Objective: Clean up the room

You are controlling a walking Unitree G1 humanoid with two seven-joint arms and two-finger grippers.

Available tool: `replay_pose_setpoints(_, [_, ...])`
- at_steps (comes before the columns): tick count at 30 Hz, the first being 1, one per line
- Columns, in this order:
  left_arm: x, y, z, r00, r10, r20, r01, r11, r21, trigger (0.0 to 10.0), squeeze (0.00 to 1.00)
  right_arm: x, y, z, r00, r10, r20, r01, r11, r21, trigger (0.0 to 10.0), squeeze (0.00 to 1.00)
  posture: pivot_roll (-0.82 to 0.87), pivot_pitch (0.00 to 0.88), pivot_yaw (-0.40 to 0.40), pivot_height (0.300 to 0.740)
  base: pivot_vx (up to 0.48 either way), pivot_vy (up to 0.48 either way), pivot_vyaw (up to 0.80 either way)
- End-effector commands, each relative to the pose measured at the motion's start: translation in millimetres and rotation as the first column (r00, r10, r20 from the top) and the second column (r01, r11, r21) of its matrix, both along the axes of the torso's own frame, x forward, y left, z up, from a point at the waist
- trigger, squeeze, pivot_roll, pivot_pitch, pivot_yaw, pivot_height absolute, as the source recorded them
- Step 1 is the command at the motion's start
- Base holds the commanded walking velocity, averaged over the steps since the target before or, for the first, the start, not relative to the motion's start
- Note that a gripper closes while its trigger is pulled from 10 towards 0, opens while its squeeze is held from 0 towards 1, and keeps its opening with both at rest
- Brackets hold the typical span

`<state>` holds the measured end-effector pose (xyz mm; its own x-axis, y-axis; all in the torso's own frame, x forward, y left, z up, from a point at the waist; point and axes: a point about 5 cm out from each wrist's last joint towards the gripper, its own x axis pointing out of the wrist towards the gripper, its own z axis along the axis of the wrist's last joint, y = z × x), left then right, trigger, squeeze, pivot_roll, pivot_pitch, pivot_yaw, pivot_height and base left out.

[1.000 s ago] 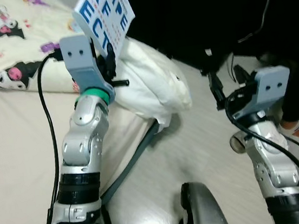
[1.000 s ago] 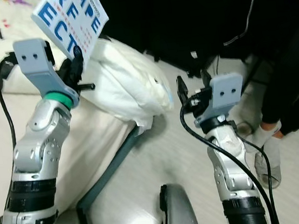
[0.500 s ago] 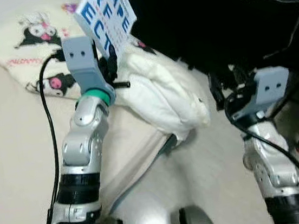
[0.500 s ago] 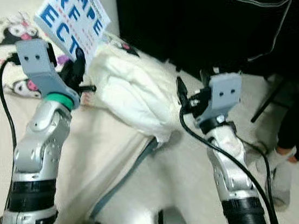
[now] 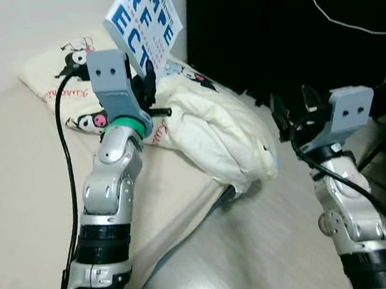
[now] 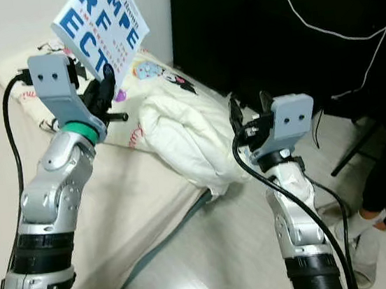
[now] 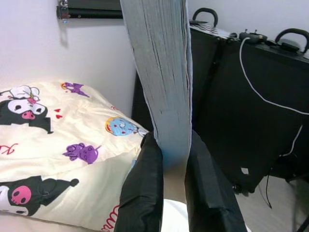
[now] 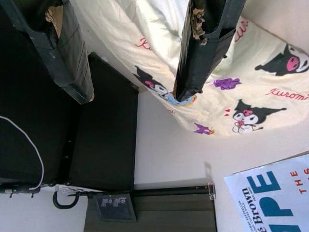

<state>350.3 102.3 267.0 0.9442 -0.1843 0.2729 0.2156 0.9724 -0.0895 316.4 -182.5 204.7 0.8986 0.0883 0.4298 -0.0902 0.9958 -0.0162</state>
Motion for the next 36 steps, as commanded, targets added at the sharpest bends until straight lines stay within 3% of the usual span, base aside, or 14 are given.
replay_pose_setpoints(1, [-1.7,-1.2,1,1.000,-0.006,0.031,0.005,1.000,0.012,10.0,0.00,-1.6,-4.2,-10,0.999,-0.015,-0.030,0.016,0.999,0.031,10.0,0.00,-0.04,0.107,0.011,0.709,0.000,0.000,0.00])
replay_pose_setpoints(10, [-3.1,-2.3,-1,0.999,-0.008,0.034,0.008,1.000,0.024,10.0,0.00,-4.3,3.8,-21,0.998,0.020,-0.067,-0.014,0.996,0.088,10.0,0.00,-0.04,0.107,0.011,0.709,-0.211,0.000,0.00])
replay_pose_setpoints(36, [-2.4,-1.4,0,0.999,0.000,0.041,-0.001,1.000,0.032,10.0,0.00,-1.8,5.9,-20,0.998,0.012,-0.065,-0.005,0.995,0.104,10.0,0.00,-0.03,0.112,0.021,0.709,-0.312,0.000,0.00])
